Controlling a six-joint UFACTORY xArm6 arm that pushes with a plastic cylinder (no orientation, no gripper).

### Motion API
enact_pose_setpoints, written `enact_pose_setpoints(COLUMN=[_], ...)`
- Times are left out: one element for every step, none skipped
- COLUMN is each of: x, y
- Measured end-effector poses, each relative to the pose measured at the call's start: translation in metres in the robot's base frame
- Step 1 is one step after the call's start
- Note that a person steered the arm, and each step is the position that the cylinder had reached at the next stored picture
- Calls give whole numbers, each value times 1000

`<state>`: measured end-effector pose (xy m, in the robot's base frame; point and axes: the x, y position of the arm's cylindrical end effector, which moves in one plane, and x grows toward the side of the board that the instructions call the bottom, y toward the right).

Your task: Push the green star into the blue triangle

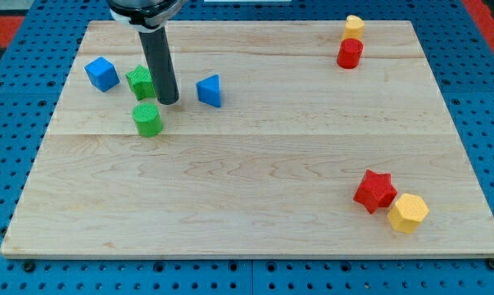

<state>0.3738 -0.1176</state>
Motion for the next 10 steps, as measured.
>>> enact_pose_setpoints(x=[-1, -1, -1, -1, -1, 12, 1, -26, -50, -67], y=[0, -19, -30, -32, -34, -51, -107, -107, 11, 92])
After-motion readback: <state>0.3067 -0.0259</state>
